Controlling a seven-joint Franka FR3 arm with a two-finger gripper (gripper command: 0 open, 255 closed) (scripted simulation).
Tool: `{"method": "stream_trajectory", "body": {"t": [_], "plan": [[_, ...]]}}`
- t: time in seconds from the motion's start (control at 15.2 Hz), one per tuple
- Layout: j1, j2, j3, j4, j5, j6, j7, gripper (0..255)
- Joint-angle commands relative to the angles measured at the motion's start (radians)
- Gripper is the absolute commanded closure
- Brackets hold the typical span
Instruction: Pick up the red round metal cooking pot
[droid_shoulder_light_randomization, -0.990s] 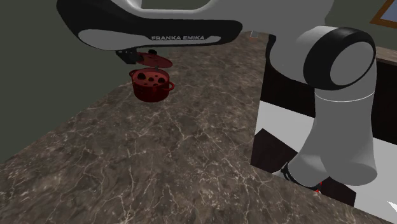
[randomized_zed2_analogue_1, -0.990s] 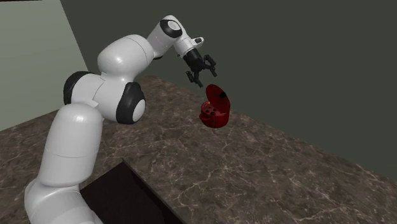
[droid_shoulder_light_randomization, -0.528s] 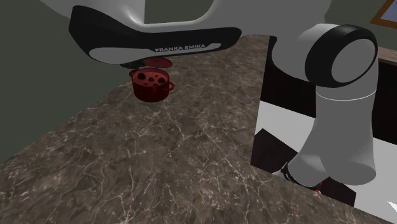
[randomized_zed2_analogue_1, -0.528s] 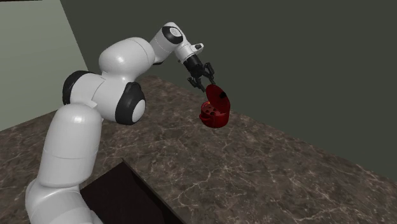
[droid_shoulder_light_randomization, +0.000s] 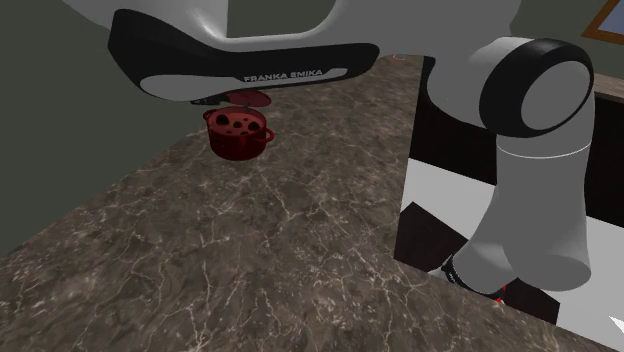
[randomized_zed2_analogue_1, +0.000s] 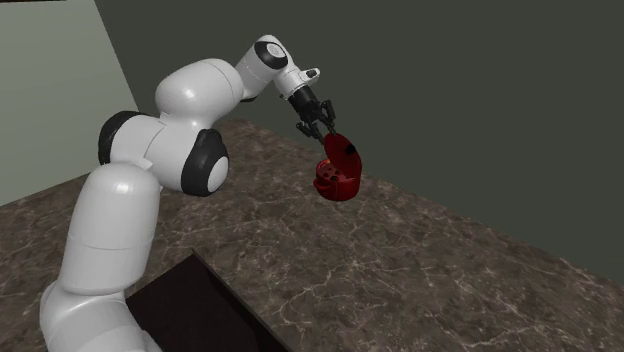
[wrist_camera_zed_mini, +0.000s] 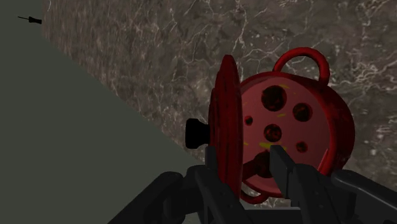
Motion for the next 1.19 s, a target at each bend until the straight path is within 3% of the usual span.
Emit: {"method": "stream_trajectory", "body": {"t": [0.0,0.59,0.99,1.12], "plan": [[-0.001,-0.001,0.0,-0.003,0.001,0.001,0.001,255],[0.06,0.045,-0.017,0.188,-0.041,-0.097,-0.101,255],[0.134,0.12,-0.047,0.394,-0.095,-0.177,-0.202,255],[0.137,0.123,-0.049,0.401,-0.097,-0.179,-0.205,255]]}}
